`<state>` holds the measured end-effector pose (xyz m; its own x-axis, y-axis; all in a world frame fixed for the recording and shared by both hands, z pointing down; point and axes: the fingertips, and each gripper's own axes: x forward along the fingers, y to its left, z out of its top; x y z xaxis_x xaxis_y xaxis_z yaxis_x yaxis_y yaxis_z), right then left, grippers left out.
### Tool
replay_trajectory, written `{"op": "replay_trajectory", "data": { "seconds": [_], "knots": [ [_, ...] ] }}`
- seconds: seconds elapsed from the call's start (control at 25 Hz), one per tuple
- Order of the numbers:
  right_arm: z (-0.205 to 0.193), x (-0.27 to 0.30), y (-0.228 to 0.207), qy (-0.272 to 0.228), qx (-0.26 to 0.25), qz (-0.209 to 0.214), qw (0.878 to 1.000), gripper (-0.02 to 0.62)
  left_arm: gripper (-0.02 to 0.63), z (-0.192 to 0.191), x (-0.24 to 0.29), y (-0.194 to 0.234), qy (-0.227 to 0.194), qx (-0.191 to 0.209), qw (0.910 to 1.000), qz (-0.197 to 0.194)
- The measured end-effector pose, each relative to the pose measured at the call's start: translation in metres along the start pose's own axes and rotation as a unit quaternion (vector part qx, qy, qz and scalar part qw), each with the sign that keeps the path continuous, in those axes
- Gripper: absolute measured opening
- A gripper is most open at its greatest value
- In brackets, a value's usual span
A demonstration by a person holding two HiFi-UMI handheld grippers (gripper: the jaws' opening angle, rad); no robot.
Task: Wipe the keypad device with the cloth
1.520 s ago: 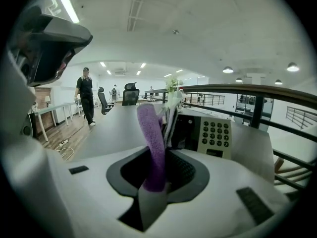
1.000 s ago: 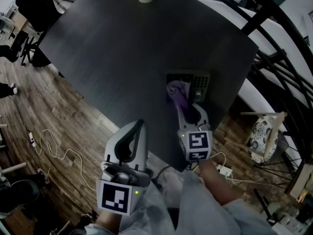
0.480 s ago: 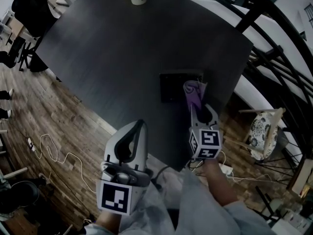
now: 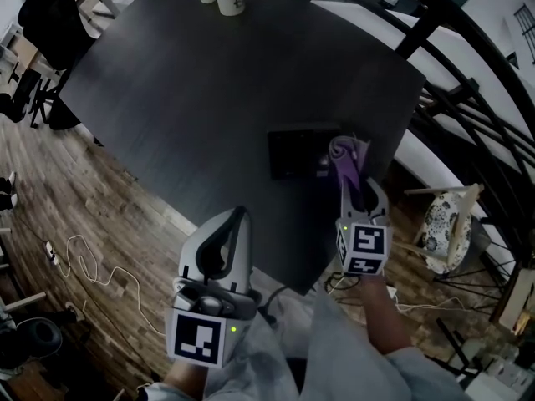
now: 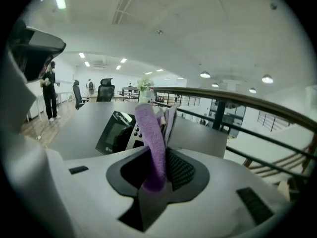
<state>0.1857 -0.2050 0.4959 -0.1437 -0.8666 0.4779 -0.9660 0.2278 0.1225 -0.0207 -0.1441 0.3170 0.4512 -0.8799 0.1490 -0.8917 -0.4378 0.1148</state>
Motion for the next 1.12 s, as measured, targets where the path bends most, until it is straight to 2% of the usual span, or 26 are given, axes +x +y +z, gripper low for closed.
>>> {"op": "replay_trajectory", "data": {
  "seconds": [0.16,0.4,0.48,0.64,0.88,0.96,1.12],
  "knots": [
    [0.048,0.002,0.000,-0.053,-0.116,0.002,0.992,0.098,0.014,0.003,0.000,0.001,-0.004,0.000,1.0000,0.001],
    [0.096,0.025,0.031,-0.112,-0.236,0.058,0.964,0.098,0.012,0.003,-0.003,0.003,-0.004,0.003,1.0000,0.007],
    [0.105,0.034,0.046,-0.113,-0.297,0.076,0.945,0.098,0.012,0.004,-0.005,0.005,-0.004,0.003,0.9999,0.010],
    [0.116,0.050,0.077,-0.115,-0.415,0.109,0.896,0.098,0.014,0.002,-0.008,0.010,-0.002,0.000,0.9999,0.017],
    [0.110,0.068,0.098,-0.095,-0.522,0.123,0.839,0.098,0.014,0.000,-0.013,0.015,-0.003,-0.003,0.9997,0.026],
    [0.107,0.071,0.098,-0.089,-0.534,0.125,0.831,0.098,0.012,0.000,-0.013,0.016,-0.003,-0.004,0.9996,0.027],
    [0.106,0.073,0.087,-0.075,-0.513,0.125,0.846,0.098,0.012,0.000,-0.013,0.017,-0.003,-0.006,0.9997,0.025]
  ]
}}
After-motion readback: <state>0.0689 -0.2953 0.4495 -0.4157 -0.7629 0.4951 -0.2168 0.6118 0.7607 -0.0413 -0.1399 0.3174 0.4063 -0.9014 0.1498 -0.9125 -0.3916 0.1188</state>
